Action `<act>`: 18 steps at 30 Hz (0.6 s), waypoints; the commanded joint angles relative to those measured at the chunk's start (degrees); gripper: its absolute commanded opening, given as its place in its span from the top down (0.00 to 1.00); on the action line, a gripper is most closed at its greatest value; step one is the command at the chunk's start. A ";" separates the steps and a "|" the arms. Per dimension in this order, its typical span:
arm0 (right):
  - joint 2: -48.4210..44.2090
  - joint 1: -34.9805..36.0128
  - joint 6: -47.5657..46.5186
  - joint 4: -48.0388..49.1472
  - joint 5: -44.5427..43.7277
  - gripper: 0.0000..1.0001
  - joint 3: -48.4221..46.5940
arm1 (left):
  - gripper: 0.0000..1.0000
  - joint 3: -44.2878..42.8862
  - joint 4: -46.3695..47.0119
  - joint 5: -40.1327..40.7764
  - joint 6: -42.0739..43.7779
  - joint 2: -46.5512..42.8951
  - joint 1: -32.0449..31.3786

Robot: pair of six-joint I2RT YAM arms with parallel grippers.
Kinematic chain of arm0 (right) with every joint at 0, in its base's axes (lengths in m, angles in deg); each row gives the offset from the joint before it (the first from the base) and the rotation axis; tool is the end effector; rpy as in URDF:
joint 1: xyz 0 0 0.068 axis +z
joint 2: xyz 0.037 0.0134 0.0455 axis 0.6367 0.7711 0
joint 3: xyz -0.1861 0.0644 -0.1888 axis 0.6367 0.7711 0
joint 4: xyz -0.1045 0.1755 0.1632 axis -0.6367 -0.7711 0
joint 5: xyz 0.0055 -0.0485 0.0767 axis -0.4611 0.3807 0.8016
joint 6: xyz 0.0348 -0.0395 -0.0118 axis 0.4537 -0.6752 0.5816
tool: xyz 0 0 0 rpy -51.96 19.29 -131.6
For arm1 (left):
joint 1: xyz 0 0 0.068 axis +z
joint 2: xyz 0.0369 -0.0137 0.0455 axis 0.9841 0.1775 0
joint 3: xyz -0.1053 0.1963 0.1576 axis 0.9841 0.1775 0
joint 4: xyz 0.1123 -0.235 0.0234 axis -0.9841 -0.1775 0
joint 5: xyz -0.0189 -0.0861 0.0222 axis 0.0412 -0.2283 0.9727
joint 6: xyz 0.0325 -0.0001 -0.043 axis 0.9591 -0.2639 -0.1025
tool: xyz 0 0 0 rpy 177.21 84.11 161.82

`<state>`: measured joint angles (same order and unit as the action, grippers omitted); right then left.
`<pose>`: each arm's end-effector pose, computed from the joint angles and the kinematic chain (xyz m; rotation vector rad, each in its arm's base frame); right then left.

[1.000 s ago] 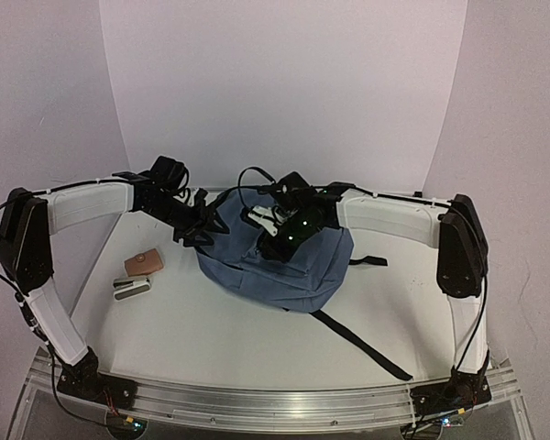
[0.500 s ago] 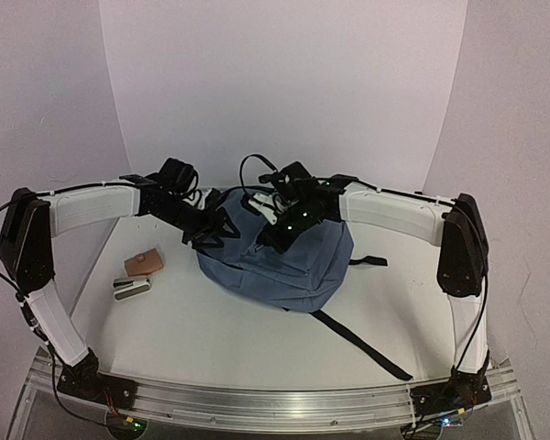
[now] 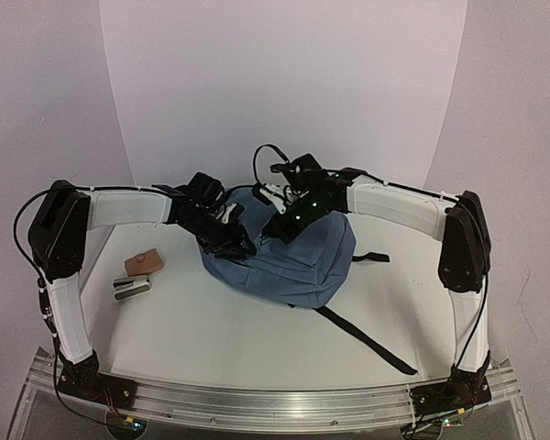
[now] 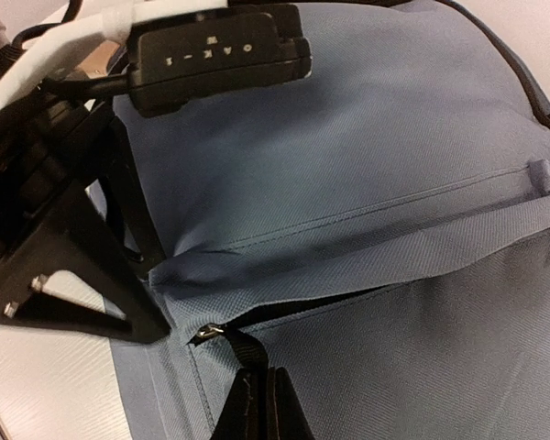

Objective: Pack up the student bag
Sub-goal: Unzip the student bag at the center of the board.

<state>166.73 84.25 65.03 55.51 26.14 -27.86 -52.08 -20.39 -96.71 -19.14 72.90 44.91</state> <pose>0.3379 0.3453 0.2641 -1.2251 2.0965 0.5402 0.3267 -0.2512 0.2102 0.3476 2.6937 -1.1395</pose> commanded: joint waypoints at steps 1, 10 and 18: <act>-2.22 -1.68 1.52 0.84 0.32 1.00 -2.09 | 0.72 -1.55 3.17 -0.47 1.38 -0.38 -0.08; -1.85 -2.69 2.12 0.34 2.67 1.00 -2.01 | 0.74 0.05 2.89 2.22 3.77 -5.07 -0.02; -2.25 -2.69 2.38 0.28 4.19 1.00 -1.05 | 0.45 -3.25 -0.45 7.62 11.85 -5.38 -0.02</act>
<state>166.73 82.22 66.68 55.28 30.00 -27.86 -52.06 -19.22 -92.04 -12.97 68.50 44.86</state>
